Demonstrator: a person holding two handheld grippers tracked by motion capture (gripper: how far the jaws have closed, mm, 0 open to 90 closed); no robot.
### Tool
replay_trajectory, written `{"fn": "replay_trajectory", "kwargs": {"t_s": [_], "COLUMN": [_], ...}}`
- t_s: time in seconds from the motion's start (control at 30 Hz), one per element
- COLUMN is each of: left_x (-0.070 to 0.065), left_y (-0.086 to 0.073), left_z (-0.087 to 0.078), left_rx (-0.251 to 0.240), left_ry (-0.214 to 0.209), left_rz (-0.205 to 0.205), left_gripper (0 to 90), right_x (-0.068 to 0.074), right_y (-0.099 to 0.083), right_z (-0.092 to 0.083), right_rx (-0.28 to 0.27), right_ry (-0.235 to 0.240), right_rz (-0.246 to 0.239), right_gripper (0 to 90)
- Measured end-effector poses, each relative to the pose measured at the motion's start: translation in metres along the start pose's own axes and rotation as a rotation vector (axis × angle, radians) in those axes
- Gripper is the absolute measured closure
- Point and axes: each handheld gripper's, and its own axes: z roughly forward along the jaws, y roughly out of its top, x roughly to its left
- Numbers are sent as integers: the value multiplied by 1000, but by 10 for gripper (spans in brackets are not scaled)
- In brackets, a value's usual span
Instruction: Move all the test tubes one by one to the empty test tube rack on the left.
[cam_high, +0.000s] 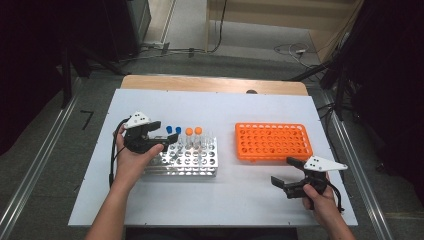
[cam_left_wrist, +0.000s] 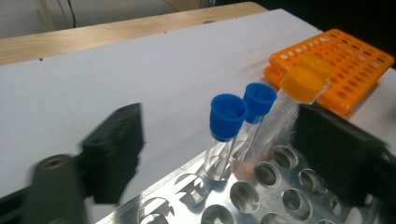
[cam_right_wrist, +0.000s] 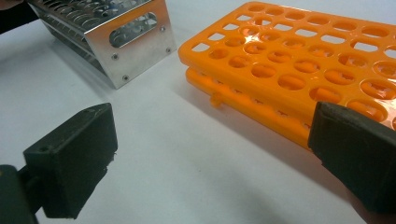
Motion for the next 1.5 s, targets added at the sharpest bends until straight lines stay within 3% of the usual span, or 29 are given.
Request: {"fn": "replay_trajectory", "kwargs": {"t_s": [0.1,0.23,0.43,0.73,1.17,1.5], "left_x": [-1,-3,-8,-14,-19,-19], "left_y": [-1,-3,-13,-26,-59,-85], "left_z": [-4,-12,-23,-43,-75,-90], "left_rx": [-12,-31,-20,-69,-106,-89], "left_ry": [-35,-28,-21,6,24,38], "left_rz": [13,19,30,24,33,21], "left_gripper": [0,0,0,0,0,0], "right_x": [0,1,0,0,-3,-6], "right_y": [0,1,1,2,2,1], "right_z": [0,0,0,1,0,-1], "right_rx": [0,1,1,-1,-4,-7], "right_ry": [1,2,4,1,-5,-12], "right_rz": [-2,-3,-4,-10,-7,-1], "right_gripper": [3,3,3,3,3,3]}}
